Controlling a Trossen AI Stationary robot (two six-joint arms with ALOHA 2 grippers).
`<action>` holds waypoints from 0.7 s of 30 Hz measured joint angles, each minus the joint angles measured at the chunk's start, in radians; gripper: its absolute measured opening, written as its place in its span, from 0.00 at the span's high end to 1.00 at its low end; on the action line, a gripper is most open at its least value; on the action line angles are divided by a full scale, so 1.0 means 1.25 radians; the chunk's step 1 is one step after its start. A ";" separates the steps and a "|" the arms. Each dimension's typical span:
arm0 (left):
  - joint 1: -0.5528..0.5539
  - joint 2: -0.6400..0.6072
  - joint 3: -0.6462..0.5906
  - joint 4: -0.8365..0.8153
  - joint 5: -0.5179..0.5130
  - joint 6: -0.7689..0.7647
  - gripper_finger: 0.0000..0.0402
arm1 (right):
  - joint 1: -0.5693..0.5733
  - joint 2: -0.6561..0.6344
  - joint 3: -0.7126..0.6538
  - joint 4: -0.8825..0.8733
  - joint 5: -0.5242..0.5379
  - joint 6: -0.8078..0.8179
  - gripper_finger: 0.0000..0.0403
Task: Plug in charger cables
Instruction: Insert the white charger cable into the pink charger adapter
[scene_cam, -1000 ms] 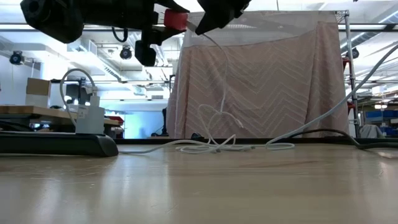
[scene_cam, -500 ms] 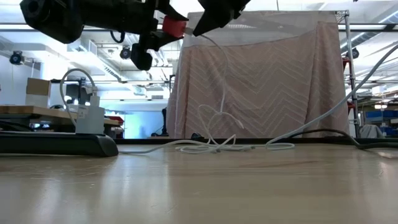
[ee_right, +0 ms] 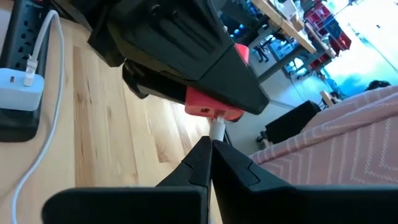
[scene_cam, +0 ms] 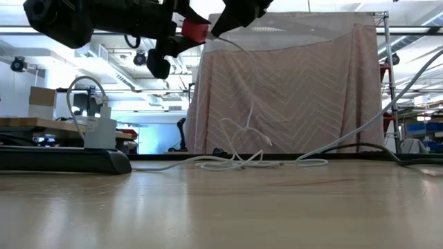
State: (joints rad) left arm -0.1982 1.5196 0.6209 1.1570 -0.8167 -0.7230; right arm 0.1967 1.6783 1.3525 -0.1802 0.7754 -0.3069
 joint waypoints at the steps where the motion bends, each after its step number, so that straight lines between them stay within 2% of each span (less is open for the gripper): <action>1: 0.000 0.000 0.000 -0.002 0.011 0.000 0.66 | 0.000 0.000 0.000 0.002 0.002 -0.001 1.00; 21: 0.000 -0.001 0.000 0.002 0.059 0.016 0.66 | 0.005 -0.001 0.002 0.038 -0.007 -0.033 1.00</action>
State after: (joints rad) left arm -0.1988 1.5178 0.6209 1.1596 -0.7432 -0.7030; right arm 0.2033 1.6772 1.3548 -0.1326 0.7668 -0.3479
